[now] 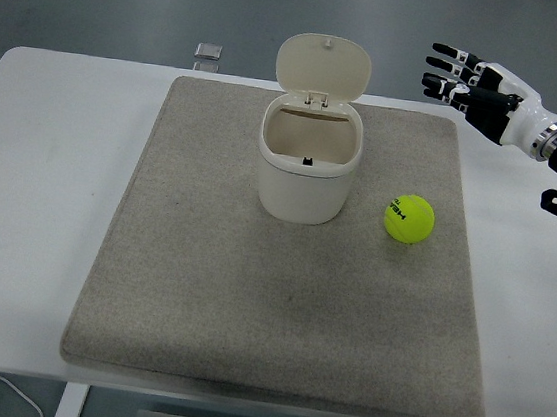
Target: Pick up the tennis ball and place it in the box.
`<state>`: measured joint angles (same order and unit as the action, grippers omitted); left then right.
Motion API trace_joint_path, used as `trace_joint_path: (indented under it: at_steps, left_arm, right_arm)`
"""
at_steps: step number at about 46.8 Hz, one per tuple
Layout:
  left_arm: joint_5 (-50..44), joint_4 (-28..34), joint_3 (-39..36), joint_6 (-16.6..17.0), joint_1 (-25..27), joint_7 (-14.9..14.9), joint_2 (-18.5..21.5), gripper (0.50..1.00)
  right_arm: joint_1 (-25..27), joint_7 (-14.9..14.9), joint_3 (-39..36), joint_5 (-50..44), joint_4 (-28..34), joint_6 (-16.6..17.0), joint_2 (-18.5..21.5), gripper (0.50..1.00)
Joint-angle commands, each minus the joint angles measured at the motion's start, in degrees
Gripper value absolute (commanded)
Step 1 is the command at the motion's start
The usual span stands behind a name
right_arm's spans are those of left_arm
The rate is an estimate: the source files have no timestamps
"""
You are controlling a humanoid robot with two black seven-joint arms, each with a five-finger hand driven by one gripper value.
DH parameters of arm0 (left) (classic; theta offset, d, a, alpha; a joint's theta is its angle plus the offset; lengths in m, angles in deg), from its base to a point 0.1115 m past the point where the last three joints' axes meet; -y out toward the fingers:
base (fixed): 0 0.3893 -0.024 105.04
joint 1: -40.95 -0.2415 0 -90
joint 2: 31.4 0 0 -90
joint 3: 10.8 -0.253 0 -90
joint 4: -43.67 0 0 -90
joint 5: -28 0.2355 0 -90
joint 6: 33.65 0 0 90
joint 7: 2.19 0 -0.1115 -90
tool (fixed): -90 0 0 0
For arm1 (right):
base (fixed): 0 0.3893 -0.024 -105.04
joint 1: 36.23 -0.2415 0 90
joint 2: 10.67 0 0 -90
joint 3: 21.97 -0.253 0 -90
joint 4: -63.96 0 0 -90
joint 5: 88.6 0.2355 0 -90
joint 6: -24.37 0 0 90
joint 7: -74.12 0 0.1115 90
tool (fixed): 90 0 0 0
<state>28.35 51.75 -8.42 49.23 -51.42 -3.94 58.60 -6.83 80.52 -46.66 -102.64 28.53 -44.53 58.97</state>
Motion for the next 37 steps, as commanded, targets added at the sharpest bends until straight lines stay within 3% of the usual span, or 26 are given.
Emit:
trace_joint_path:
  at_steps: [1, 14, 37]
  left_arm:
    - [0.00, 0.00, 0.00, 0.00, 0.00, -0.01, 0.00, 0.996]
    - [0.00, 0.00, 0.00, 0.00, 0.00, -0.01, 0.00, 0.996]
    - [0.00, 0.00, 0.00, 0.00, 0.00, -0.01, 0.00, 0.996]
  right_arm:
    - [-0.13, 0.01, 0.43, -1.24, -0.17, 0.00, -0.12, 0.928]
    - [-1.10, -0.07, 2.37, -2.21, -1.66, 0.52, -0.48, 0.928]
    - [-5.14, 0.10, 7.28, -15.92, -3.86, 0.52, -2.67, 0.928]
